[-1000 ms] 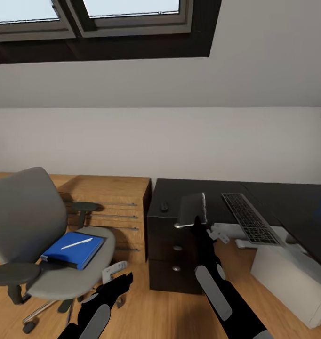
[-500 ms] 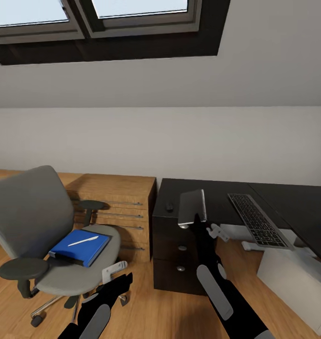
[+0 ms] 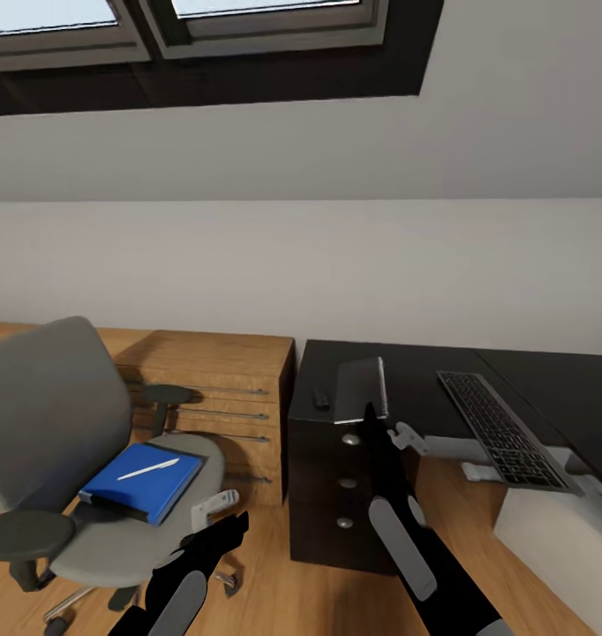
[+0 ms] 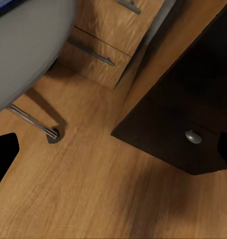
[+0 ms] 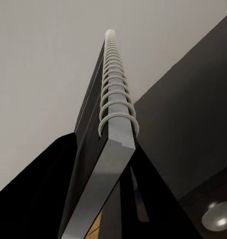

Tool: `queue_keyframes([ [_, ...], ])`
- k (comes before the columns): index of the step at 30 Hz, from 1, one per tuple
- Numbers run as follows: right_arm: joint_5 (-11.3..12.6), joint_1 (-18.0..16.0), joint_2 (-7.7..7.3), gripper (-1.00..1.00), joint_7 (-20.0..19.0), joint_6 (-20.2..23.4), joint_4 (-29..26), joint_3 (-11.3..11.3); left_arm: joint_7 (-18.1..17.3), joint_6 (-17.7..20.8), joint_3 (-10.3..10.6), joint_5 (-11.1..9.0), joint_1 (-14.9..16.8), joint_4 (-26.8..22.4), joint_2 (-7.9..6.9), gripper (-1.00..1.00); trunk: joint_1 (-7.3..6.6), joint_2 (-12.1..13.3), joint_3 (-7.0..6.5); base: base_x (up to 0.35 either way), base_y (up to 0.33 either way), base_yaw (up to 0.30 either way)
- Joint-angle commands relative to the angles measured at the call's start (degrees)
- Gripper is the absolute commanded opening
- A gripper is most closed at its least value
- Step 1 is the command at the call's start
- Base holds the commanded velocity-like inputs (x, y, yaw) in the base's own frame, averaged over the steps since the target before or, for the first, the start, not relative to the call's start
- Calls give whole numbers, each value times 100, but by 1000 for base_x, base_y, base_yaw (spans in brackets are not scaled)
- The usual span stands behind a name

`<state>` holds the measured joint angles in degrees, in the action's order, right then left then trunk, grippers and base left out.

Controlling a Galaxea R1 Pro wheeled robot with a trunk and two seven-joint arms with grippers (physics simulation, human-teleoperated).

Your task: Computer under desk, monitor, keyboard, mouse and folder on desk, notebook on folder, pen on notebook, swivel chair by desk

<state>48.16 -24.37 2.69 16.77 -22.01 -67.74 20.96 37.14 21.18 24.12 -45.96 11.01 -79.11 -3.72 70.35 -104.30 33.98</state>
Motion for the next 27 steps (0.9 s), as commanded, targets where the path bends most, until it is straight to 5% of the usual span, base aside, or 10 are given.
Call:
queue_keyframes([
  [1,82,-6,-7,-100,19,-23,10,1,47,8,14,-35,6,-8,-6,100,2,-3,6,192,5,0],
  [4,468,-6,-32,-100,19,-4,26,-31,47,7,14,-35,6,-8,-6,100,2,-3,6,120,2,0],
  [12,2041,-6,-378,-100,-233,389,44,-46,47,8,14,-42,6,-6,-6,100,2,-3,6,25,0,0],
  [15,2340,-6,-432,-100,-394,509,43,-93,47,8,14,-43,6,-6,-4,100,2,-3,6,4,0,0],
  [22,2579,-6,-477,-100,-525,630,51,-420,47,8,13,-44,6,0,-6,100,2,-3,6,1,0,0],
  [27,2585,-6,-477,-100,-592,644,45,-435,47,8,14,-44,6,1,-6,100,2,-3,6,0,0,0],
])
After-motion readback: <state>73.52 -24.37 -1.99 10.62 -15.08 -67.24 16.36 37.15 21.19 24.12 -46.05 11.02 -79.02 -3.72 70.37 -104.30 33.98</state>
